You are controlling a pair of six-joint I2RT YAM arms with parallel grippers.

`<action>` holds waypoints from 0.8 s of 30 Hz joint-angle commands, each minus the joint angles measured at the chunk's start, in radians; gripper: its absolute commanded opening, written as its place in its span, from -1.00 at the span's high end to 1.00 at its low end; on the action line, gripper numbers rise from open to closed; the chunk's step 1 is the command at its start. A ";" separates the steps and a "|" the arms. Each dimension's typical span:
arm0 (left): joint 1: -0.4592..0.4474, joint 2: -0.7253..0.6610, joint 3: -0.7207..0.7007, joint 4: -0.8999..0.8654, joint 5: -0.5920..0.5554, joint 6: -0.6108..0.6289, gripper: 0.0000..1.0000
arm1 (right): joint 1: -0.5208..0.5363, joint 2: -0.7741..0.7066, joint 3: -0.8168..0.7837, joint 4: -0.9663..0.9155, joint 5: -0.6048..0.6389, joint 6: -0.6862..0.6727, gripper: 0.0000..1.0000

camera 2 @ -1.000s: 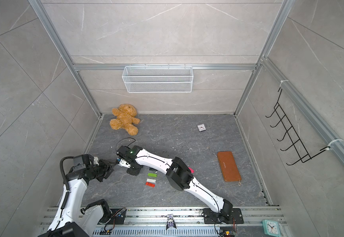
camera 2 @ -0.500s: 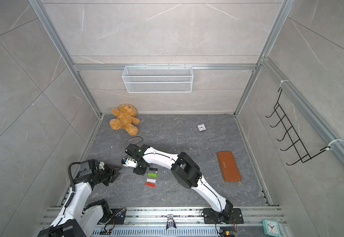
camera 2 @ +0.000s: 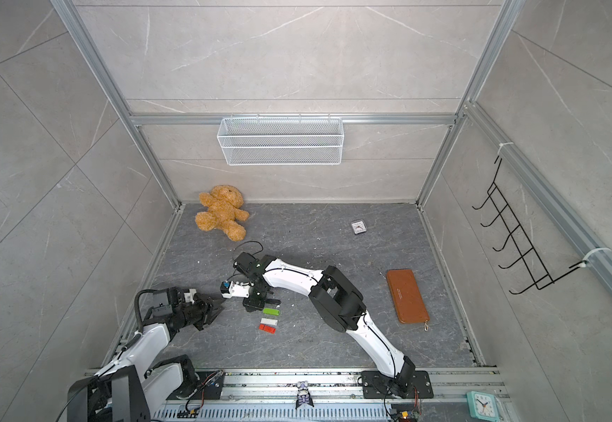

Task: Close the usb drive cover
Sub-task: Pick up the cover from the center of the board.

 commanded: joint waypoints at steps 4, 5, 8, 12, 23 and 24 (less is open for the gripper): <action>-0.051 0.094 -0.002 0.174 0.089 -0.029 0.26 | -0.019 -0.055 -0.024 0.010 -0.100 -0.084 0.56; -0.062 0.111 -0.002 0.184 0.092 -0.031 0.26 | -0.023 -0.057 -0.024 0.011 -0.114 -0.093 0.55; -0.092 0.147 0.001 0.205 0.098 -0.032 0.26 | -0.031 -0.062 -0.028 0.019 -0.138 -0.116 0.55; -0.130 0.176 0.002 0.219 0.105 -0.034 0.27 | -0.041 -0.059 -0.017 0.014 -0.154 -0.137 0.55; -0.193 0.246 0.007 0.284 0.132 -0.052 0.29 | -0.051 -0.079 -0.034 0.029 -0.202 -0.204 0.53; -0.196 0.247 0.007 0.287 0.134 -0.054 0.29 | -0.051 -0.080 -0.034 0.028 -0.205 -0.208 0.53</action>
